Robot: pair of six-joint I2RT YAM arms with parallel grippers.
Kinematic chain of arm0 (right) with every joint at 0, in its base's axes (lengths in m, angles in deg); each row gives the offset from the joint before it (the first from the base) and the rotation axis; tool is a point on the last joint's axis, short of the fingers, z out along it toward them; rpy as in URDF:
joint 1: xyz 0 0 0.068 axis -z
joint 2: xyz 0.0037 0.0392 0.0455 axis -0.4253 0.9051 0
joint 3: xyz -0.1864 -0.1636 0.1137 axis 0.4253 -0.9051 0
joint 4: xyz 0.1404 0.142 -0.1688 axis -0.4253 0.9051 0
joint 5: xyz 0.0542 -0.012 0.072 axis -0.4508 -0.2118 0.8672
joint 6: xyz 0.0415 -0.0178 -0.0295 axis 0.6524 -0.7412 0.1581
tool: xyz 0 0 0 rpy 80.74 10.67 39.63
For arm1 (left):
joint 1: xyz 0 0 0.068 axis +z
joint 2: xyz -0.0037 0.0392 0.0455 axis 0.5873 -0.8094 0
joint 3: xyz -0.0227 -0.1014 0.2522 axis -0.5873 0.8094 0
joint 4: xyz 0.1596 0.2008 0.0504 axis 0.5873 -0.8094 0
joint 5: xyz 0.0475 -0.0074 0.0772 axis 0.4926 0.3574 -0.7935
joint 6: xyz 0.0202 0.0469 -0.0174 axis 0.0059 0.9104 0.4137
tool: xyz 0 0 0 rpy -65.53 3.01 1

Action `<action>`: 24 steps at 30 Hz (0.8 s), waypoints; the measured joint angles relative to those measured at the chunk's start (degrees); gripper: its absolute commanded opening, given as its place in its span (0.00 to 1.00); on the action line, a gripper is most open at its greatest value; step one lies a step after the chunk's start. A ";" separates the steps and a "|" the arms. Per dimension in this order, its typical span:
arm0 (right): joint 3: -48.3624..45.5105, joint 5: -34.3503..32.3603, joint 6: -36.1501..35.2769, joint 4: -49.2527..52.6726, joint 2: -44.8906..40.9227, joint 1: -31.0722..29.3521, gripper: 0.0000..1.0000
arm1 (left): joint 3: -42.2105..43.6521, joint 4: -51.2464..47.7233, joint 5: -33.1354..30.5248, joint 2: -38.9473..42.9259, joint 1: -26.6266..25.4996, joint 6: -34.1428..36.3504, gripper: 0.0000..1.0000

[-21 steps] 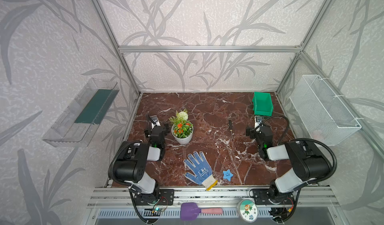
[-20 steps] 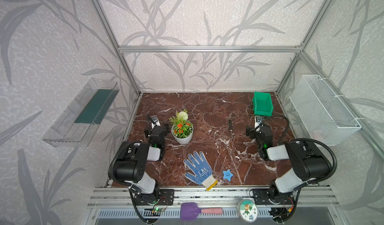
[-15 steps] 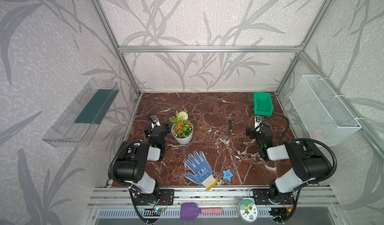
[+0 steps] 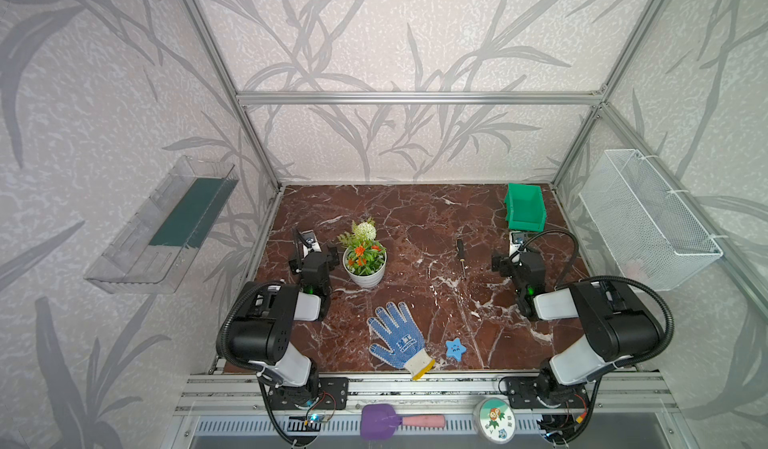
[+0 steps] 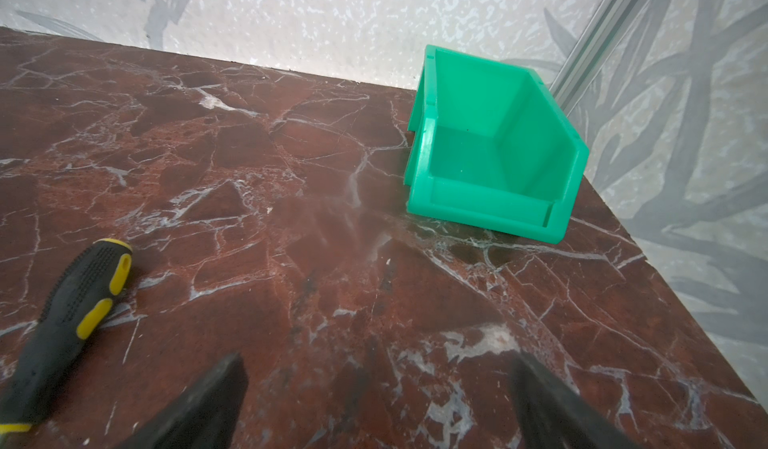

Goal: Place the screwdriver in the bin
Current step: 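Reach the right gripper to the green bin while the left arm moves toward mid-table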

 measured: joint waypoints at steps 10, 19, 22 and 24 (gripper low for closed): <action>-0.42 -1.62 0.35 4.35 -7.52 -0.04 0.99 | 2.05 -3.93 -5.46 8.02 -2.12 0.70 0.99; 5.86 -6.56 14.47 24.83 -29.11 -0.28 0.99 | -3.21 -22.12 -13.09 39.89 -7.74 -4.42 0.99; 9.07 -4.87 19.61 29.40 -33.40 0.04 0.99 | -11.13 -30.88 -11.96 41.77 -8.26 -7.67 0.99; 13.60 -3.87 21.20 33.94 -32.72 0.13 0.99 | -17.70 -36.30 -9.79 40.35 -9.86 -8.92 0.99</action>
